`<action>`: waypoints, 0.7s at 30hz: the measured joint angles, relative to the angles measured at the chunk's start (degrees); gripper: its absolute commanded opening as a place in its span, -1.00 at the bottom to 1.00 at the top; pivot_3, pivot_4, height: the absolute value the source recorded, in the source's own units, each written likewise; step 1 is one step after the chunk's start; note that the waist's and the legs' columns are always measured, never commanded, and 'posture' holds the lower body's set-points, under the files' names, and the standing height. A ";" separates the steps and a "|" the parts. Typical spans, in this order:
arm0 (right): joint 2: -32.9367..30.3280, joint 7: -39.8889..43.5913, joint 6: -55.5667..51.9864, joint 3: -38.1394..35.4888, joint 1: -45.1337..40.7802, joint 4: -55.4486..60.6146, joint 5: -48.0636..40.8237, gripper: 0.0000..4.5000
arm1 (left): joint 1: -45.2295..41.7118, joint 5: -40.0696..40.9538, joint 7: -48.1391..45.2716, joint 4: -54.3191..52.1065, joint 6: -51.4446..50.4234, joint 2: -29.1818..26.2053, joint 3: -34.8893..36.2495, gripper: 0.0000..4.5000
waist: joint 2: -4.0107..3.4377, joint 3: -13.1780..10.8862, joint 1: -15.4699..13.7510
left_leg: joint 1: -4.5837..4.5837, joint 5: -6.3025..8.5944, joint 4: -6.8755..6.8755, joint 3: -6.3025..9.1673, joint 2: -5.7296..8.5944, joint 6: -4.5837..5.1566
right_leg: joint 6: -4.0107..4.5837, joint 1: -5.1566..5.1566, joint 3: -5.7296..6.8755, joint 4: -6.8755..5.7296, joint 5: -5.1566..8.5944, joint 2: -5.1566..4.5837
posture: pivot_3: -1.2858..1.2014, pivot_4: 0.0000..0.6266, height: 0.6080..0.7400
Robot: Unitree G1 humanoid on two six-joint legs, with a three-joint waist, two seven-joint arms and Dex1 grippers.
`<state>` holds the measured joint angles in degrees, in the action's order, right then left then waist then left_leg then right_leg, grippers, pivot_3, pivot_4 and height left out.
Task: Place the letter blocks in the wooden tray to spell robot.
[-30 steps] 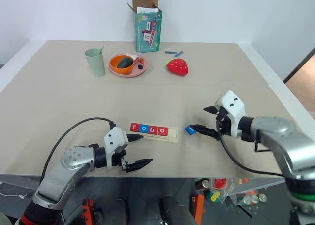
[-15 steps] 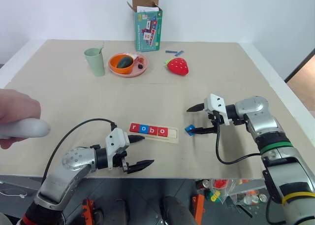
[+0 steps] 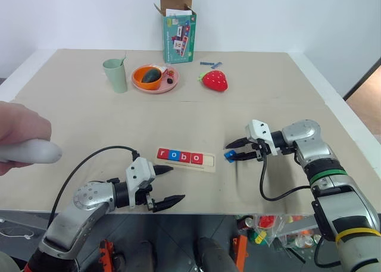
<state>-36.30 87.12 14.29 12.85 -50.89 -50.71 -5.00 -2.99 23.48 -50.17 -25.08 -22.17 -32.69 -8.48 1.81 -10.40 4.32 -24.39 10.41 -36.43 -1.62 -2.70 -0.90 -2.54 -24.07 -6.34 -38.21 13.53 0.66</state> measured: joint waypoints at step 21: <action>-1.50 1.02 -9.38 1.23 -0.60 0.63 -1.81 -0.11 | -0.28 -0.84 -0.54 1.03 1.05 -0.06 -0.06 1.00 | -0.01 0.00 0.00 | 0.00 0.00 0.01 0.00 -0.01 0.00 | -0.01 -0.01 0.00 -0.01 0.00 0.00 | 0.03 -0.52 1.00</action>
<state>-37.81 88.14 4.91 14.08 -51.49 -50.08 -6.81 -3.28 22.64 -50.71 -24.05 -21.13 -32.75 -8.54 1.80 -10.40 4.32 -24.39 10.42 -36.42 -1.63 -2.71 -0.90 -2.55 -24.08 -6.34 -38.22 13.53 0.66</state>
